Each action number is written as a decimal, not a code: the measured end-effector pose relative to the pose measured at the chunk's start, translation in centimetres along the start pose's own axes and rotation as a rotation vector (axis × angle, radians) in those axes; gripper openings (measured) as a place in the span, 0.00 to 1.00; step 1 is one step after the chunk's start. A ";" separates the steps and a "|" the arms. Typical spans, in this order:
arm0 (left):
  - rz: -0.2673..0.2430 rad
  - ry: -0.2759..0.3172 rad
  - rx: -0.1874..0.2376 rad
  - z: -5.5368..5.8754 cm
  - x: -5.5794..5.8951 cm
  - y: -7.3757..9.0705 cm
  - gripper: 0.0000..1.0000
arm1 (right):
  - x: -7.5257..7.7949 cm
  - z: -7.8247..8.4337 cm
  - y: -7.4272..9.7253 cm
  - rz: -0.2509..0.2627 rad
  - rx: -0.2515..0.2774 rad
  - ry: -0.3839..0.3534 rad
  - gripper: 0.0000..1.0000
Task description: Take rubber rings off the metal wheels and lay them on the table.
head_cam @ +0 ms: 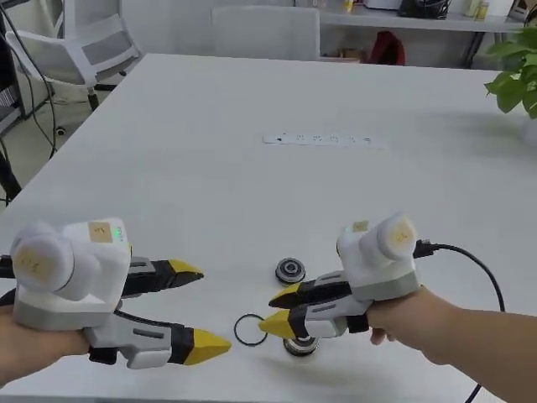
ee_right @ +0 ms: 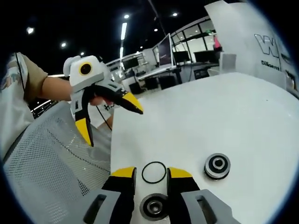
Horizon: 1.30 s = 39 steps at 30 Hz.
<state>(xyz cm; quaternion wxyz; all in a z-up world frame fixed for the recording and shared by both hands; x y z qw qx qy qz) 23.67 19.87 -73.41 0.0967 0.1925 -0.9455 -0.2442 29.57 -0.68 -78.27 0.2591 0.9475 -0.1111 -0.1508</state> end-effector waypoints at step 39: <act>0.118 -0.074 -0.051 -2.6 -0.1 -5.1 0.57 | 0.9 2.2 5.8 0.013 -0.002 0.156 0.39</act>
Point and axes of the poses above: the centre of the closed fingertips' face, and the gripper's own axes: y roughly backward along the fingers, x roughly to its right, z roughly out of its underside, the point moved 10 cm from there along y, roughly backward along the fingers, and after that the axes turned 6 degrees about z, right-handed, at the moved point
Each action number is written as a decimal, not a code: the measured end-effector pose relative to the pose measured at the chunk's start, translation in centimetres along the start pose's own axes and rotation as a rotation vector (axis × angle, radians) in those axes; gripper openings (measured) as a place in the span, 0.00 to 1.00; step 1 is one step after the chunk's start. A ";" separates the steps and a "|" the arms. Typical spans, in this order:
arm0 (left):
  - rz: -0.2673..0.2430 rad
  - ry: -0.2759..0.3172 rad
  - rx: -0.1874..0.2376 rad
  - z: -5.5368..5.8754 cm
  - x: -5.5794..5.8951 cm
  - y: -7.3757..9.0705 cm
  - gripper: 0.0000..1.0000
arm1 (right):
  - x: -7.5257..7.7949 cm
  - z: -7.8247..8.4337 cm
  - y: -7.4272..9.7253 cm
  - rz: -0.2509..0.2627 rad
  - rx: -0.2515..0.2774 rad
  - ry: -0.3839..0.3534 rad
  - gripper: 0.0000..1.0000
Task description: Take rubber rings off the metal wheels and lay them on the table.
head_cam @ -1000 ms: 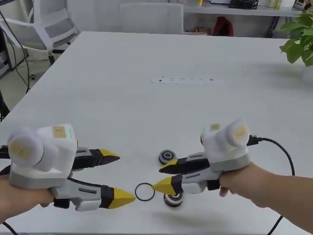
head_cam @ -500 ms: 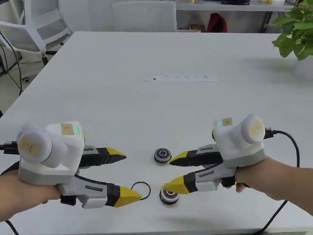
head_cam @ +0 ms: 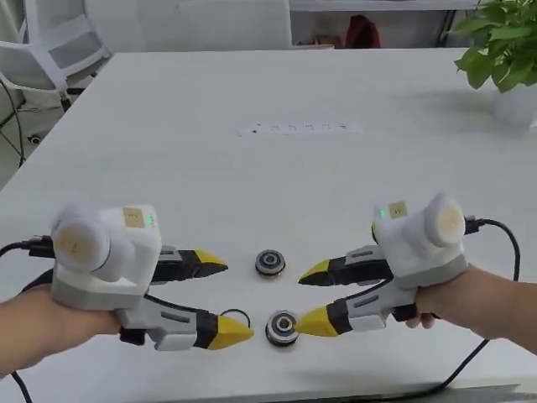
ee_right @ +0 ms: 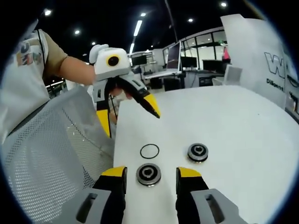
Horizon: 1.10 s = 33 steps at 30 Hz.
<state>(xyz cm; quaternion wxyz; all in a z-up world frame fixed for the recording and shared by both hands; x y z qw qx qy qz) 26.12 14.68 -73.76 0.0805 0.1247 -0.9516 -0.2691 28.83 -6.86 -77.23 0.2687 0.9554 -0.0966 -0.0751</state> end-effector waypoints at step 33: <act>0.083 -0.016 -0.067 0.7 -0.2 -4.9 0.41 | 0.1 2.5 -1.8 -0.060 -0.045 0.001 0.23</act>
Point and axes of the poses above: the centre of the closed fingertips' face, and the gripper's own axes: y roughly backward along the fingers, x roughly to its right, z roughly out of its underside, the point moved 10 cm from there along y, roughly backward along the fingers, and after that the axes turned 6 degrees about z, right-handed, at the moved point
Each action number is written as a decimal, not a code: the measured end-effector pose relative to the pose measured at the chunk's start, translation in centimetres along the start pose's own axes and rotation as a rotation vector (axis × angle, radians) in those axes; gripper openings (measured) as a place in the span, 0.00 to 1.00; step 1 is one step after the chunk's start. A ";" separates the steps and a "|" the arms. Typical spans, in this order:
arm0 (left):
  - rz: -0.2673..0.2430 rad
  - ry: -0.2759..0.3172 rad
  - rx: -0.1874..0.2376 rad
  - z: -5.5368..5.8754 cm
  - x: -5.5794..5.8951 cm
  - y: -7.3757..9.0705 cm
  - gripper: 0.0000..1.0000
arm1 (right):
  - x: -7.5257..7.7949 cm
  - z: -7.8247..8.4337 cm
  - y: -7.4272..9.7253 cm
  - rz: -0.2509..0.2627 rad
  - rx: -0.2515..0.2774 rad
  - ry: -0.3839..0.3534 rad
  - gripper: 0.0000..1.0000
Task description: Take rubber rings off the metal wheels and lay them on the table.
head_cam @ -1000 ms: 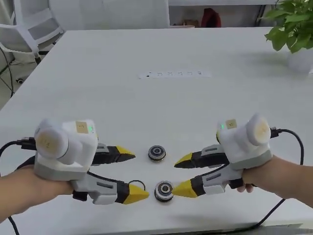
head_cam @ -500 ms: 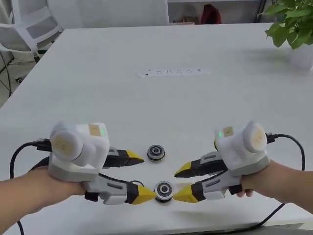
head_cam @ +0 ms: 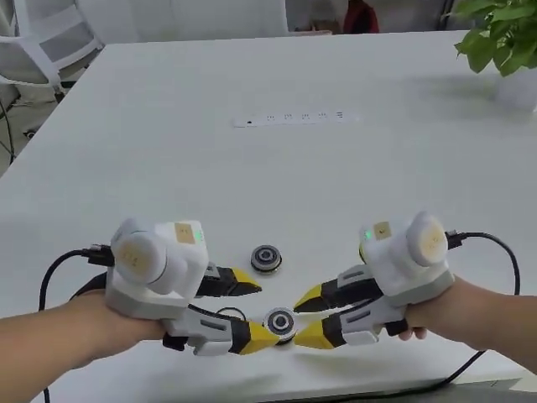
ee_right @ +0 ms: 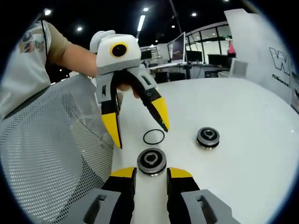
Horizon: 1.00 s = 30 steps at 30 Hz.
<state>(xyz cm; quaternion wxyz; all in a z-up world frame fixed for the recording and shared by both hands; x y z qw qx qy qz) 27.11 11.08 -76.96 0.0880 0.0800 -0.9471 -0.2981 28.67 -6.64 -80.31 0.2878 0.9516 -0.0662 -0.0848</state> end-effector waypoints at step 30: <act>-0.008 -0.015 -0.022 0.5 -0.1 -2.4 0.15 | 0.0 0.7 -0.5 0.010 0.003 -0.015 0.17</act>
Point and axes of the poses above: the centre of the closed fingertips' face, and the gripper's own axes: y roughly backward along the fingers, x roughly to its right, z roughly out of its underside, the point moved 10 cm from there along y, roughly backward along the fingers, and after that the axes turned 6 degrees about z, right-handed, at the moved point
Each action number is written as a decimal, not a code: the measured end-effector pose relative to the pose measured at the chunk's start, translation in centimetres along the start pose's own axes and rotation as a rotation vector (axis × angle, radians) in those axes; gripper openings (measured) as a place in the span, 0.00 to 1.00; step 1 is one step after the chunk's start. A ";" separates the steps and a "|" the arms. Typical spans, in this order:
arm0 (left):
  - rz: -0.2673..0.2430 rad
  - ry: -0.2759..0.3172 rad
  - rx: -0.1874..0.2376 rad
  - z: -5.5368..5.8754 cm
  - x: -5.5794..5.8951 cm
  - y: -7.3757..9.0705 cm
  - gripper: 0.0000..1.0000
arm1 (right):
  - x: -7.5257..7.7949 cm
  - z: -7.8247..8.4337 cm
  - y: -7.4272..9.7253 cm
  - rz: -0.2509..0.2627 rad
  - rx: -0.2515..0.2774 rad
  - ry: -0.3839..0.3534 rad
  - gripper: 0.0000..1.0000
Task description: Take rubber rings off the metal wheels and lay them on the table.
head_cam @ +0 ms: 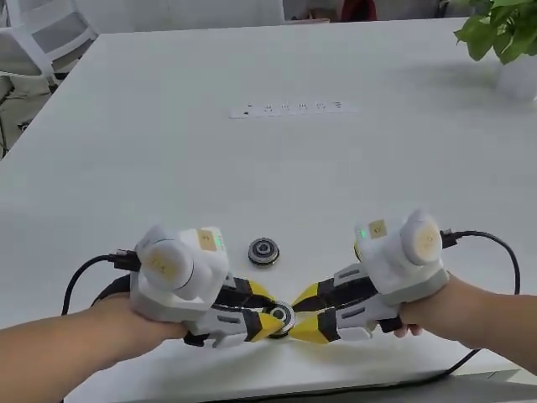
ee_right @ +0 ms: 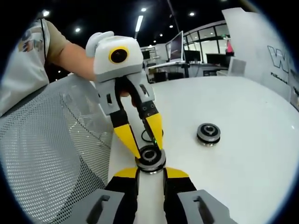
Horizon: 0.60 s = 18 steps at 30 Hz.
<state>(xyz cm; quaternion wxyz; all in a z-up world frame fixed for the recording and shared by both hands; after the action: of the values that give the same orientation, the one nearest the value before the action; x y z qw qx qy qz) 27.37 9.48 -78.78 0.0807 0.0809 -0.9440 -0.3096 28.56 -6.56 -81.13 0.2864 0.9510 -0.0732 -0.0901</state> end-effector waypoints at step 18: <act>-0.038 -0.046 0.003 0.1 0.7 0.3 0.14 | -0.1 0.1 0.2 0.016 -0.002 0.018 0.13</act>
<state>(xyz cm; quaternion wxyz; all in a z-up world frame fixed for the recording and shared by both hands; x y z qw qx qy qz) 26.64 9.58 -78.61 0.0529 0.0919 -0.9443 -0.3115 28.41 -6.76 -81.10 0.2885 0.9510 -0.0780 -0.0794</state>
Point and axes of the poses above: the centre of the closed fingertips' face, and the gripper's own axes: y roughly backward along the fingers, x roughly to its right, z roughly out of its underside, the point moved 10 cm from there along y, roughly backward along the fingers, and after that the axes turned 6 degrees about z, right-handed, at the moved point
